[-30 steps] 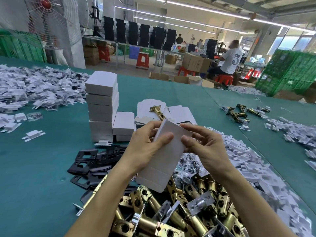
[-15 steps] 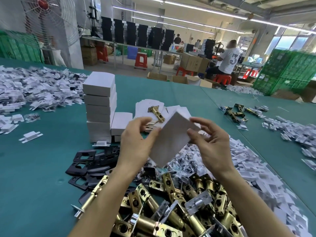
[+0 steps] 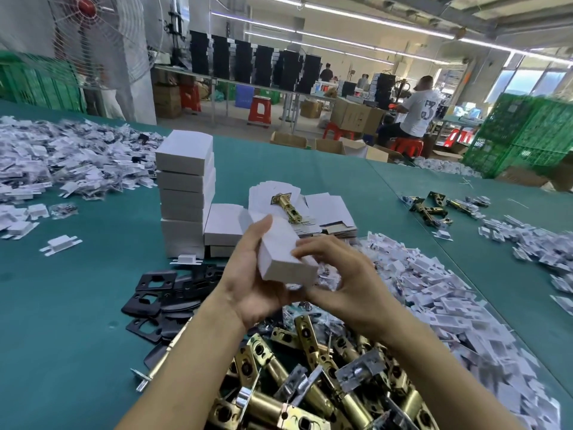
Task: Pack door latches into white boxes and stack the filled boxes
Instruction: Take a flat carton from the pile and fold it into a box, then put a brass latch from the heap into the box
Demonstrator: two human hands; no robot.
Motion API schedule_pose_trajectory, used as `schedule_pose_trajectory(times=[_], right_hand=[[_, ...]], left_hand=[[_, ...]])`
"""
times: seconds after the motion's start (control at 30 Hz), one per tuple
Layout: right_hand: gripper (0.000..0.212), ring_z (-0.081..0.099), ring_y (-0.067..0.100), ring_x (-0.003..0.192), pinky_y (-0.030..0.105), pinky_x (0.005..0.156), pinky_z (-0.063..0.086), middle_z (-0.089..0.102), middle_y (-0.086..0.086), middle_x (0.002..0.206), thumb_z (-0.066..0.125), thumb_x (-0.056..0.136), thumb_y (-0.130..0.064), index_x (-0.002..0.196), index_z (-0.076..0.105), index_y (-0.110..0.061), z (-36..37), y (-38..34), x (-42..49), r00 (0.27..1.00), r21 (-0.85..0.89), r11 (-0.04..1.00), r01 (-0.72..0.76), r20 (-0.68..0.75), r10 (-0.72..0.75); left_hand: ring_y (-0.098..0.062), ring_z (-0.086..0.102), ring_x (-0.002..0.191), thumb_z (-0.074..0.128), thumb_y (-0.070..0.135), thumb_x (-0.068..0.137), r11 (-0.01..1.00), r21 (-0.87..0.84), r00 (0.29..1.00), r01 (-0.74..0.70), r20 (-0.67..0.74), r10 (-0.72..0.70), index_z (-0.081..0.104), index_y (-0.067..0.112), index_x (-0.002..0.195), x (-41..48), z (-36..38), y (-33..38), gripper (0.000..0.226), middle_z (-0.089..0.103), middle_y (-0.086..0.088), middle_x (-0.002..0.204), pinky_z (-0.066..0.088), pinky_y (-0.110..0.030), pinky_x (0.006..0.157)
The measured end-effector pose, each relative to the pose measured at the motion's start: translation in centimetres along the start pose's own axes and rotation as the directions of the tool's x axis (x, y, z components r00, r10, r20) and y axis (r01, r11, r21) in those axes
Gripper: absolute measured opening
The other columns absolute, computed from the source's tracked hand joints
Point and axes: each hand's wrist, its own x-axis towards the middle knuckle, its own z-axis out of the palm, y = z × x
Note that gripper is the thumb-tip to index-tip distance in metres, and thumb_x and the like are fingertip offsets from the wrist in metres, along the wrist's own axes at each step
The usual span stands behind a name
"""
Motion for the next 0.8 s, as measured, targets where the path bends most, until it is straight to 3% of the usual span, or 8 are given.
schedule_pose_trajectory(times=[0.07,0.2,0.27,0.33,0.4,0.5,0.67,0.8], right_hand=[[0.052,0.051,-0.004,0.109,0.01,0.088,0.044,0.054,-0.015,0.12,0.078,0.079,-0.027,0.123,0.051,-0.034,-0.3,0.4,-0.2,0.989,-0.056,0.988,-0.141,0.029,0.143],[0.026,0.058,0.001,0.077,0.018,0.068,0.049,0.059,-0.009,0.094,0.07,0.09,-0.031,0.109,0.052,-0.028,0.2,0.7,-0.9,0.865,-0.258,0.866,-0.428,0.159,0.475],[0.029,0.065,0.007,0.077,0.031,0.074,0.057,0.064,-0.006,0.097,0.067,0.091,-0.038,0.115,0.057,-0.025,1.0,0.4,-1.2,0.755,-0.358,0.812,-0.462,0.322,0.571],[0.042,0.067,0.015,0.087,0.038,0.083,0.057,0.066,-0.001,0.107,0.067,0.087,-0.048,0.12,0.056,-0.026,1.9,-0.2,-1.3,0.711,-0.489,0.781,-0.388,0.38,0.591],[0.05,0.062,0.02,0.092,0.036,0.081,0.053,0.063,0.001,0.11,0.067,0.081,-0.056,0.12,0.053,-0.026,2.8,-0.7,-1.3,0.741,-0.611,0.733,-0.299,0.335,0.581],[0.043,0.062,0.024,0.093,0.036,0.079,0.054,0.062,0.003,0.105,0.068,0.079,-0.046,0.113,0.057,-0.023,3.5,-0.9,-1.3,0.787,-0.619,0.727,-0.298,0.271,0.554],[0.054,0.066,0.022,0.098,0.04,0.087,0.056,0.068,0.001,0.11,0.069,0.075,-0.04,0.127,0.058,-0.03,3.4,-0.7,-1.8,0.837,-0.449,0.803,-0.392,0.188,0.514],[0.043,0.068,0.011,0.078,0.034,0.076,0.057,0.07,-0.005,0.084,0.069,0.078,-0.034,0.12,0.061,-0.029,2.9,-0.7,-2.1,0.922,-0.3,0.887,-0.35,0.055,0.383]], left_hand=[[-0.034,0.07,0.087,0.079,0.044,0.067,0.992,0.085,0.988,-0.097,-0.108,0.106,0.07,0.011,0.11,-0.1,0.2,0.2,0.055,0.068,-0.02,0.097,0.056,-0.065,0.077],[-0.034,0.063,0.108,0.094,0.038,0.05,0.943,0.284,0.967,-0.172,-0.133,0.216,0.051,0.024,0.134,-0.5,0.1,0.9,0.095,0.06,-0.016,0.126,0.059,-0.058,0.068],[-0.029,0.063,0.108,0.098,0.031,0.048,0.887,0.38,0.937,-0.261,-0.121,0.327,0.047,0.037,0.137,-0.3,-0.4,0.8,0.103,0.057,-0.01,0.13,0.06,-0.053,0.071],[-0.025,0.064,0.109,0.097,0.033,0.044,0.795,0.511,0.887,-0.329,-0.121,0.445,0.042,0.044,0.14,0.0,-0.8,0.8,0.112,0.06,-0.003,0.127,0.057,-0.054,0.088],[-0.019,0.065,0.108,0.1,0.043,0.04,0.758,0.559,0.868,-0.336,-0.129,0.479,0.041,0.042,0.141,0.1,-1.2,1.1,0.117,0.065,0.004,0.118,0.053,-0.052,0.095],[-0.009,0.067,0.092,0.089,0.072,0.027,0.764,0.551,0.882,-0.334,-0.104,0.461,0.053,0.046,0.122,-0.1,-1.4,1.4,0.105,0.071,0.014,0.101,0.057,-0.034,0.072],[-0.006,0.07,0.086,0.087,0.065,0.046,0.57,0.69,0.823,-0.446,0.066,0.564,0.055,0.039,0.115,-0.1,-1.1,1.0,0.081,0.07,0.013,0.101,0.055,-0.024,0.067],[-0.013,0.069,0.089,0.081,0.065,0.056,0.484,0.742,0.784,-0.463,0.088,0.615,0.055,0.038,0.119,0.4,-1.4,0.6,0.074,0.068,0.008,0.106,0.053,-0.022,0.067]])
